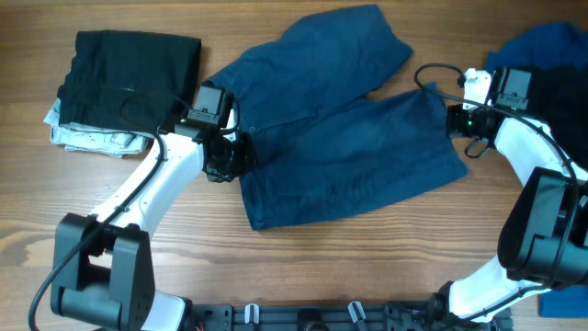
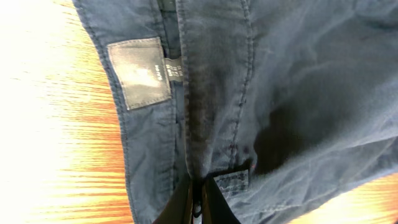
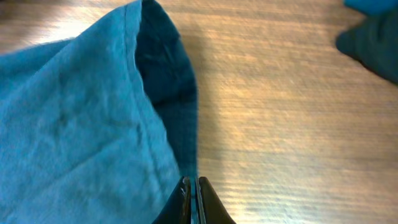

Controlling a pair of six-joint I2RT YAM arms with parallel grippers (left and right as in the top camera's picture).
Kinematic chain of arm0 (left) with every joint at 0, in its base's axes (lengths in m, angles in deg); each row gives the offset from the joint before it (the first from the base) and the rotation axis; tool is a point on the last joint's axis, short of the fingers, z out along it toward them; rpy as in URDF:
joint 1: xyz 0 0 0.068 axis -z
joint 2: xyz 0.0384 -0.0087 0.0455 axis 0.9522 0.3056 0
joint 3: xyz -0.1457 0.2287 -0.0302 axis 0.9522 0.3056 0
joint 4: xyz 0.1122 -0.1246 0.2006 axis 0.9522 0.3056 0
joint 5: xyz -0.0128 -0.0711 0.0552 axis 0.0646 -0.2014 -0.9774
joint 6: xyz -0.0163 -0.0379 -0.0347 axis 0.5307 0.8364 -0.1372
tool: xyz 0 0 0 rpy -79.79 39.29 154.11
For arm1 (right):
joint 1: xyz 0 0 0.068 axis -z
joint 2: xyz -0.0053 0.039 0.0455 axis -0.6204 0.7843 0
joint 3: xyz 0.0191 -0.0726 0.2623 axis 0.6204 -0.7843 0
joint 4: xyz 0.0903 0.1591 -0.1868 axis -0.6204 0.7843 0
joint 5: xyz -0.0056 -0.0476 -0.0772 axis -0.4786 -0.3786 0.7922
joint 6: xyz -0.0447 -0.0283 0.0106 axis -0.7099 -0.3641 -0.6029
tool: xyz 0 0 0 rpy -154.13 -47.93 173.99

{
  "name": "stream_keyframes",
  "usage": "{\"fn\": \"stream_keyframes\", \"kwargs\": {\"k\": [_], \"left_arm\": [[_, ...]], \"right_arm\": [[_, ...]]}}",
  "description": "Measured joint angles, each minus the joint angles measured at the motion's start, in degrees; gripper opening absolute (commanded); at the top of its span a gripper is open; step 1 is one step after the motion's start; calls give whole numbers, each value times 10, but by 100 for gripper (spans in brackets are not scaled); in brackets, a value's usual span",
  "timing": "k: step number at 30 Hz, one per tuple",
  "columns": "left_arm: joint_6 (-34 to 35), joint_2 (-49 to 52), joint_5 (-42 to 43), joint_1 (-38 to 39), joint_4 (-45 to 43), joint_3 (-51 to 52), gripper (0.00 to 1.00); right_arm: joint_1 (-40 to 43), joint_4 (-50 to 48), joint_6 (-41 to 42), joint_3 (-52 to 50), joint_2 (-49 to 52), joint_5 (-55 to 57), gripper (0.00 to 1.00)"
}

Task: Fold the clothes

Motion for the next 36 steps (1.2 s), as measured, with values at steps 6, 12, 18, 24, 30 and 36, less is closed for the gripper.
{"fn": "stream_keyframes", "kwargs": {"k": [6,12,18,24,30,36], "left_arm": [[0,20,-10,0,-1,0,4],[0,47,-15,0,-8,0,22],[4,51,-19,0,-8,0,42],[4,51,-19,0,-8,0,53],[4,51,-19,0,-8,0,58],[4,51,-19,0,-8,0,60]], "right_arm": [[0,44,-2,0,0,40,4],[0,49,-2,0,0,45,10],[1,76,-4,0,0,33,37],[2,123,-3,0,0,-15,45],[2,159,10,0,0,-20,45],[2,163,23,0,0,-13,34]]}}
